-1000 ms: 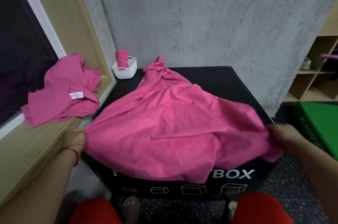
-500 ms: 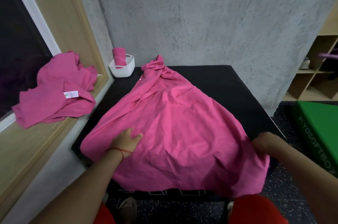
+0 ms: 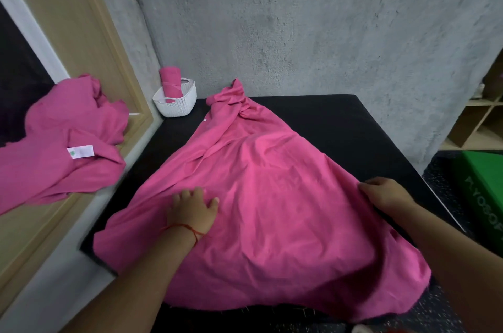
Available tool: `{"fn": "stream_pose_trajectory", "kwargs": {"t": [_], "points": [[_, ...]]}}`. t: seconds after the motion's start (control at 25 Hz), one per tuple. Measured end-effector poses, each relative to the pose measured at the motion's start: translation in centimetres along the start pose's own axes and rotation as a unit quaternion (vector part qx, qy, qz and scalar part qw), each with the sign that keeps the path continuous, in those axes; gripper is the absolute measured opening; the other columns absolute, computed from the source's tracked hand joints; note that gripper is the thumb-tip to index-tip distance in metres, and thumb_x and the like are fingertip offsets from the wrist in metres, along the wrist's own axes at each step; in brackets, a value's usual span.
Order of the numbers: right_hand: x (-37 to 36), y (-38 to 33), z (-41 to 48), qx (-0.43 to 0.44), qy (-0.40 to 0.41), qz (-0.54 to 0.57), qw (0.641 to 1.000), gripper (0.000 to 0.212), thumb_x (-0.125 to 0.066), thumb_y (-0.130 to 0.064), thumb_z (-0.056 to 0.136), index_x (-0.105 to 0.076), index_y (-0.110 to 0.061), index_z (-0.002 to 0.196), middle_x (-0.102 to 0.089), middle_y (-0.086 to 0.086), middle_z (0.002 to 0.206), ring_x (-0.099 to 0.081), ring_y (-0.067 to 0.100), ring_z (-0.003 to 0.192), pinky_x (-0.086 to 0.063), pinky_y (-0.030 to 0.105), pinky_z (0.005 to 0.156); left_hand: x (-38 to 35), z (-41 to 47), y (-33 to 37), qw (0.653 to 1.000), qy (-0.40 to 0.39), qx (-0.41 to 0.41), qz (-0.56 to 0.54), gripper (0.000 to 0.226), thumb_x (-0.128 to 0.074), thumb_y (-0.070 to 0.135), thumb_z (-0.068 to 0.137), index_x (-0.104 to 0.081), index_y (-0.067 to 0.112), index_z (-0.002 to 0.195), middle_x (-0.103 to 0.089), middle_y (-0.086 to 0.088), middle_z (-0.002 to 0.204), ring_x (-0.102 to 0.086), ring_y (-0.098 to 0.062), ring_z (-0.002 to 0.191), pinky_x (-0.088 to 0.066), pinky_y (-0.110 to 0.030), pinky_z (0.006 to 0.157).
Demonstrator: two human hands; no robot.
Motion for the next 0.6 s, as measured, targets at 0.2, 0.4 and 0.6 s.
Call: {"fn": "stream_pose_trajectory", "kwargs": {"t": [0.2,0.4,0.6], "points": [[-2.2,-5.9,4.4,0.05,-0.029,0.099,0.993,0.034,-0.064,-0.049,0.101,-0.078,-0.021,0.114,-0.075,-0.001,0.105,-0.069,0.021,0.098,-0.051,0.034,0.089,-0.9,6.1,3.7,0.996,0.017,-0.055,-0.063,0.068,-0.047,0.068,0.094,-0.044,0.03,0.151,-0.04,-0.006,0.16,-0.03,-0.033,0.148,-0.029,-0.051,0.119],[-5.5,-9.6,8.9,0.13,-0.025,0.016,0.991,0.013,-0.075,-0.039,0.094,-0.078,-0.035,0.106,-0.076,-0.013,0.102,-0.072,0.016,0.1,-0.056,0.035,0.093,-3.4,9.5,7.5,0.996,-0.085,-0.028,-0.01,0.093,-0.016,0.096,0.082,0.0,0.051,0.162,0.003,-0.001,0.175,0.01,-0.036,0.159,0.007,-0.069,0.119],[-1.8,-5.6,10.4,0.092,0.084,-0.047,0.991,0.028,-0.065,-0.021,0.088,-0.08,-0.041,0.102,-0.079,-0.008,0.097,-0.074,0.026,0.092,-0.059,0.038,0.082,-4.3,12.6,10.6,0.991,-0.085,-0.096,0.036,0.093,-0.011,0.099,0.077,0.005,0.056,0.159,0.008,0.002,0.175,0.013,-0.038,0.159,0.007,-0.073,0.118]]}}
Point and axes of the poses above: each hand's wrist, its own z-axis towards the middle knuckle, its own x-axis out of the back of the hand, y = z × x, the point moved 4 cm from there along z, towards the middle knuckle
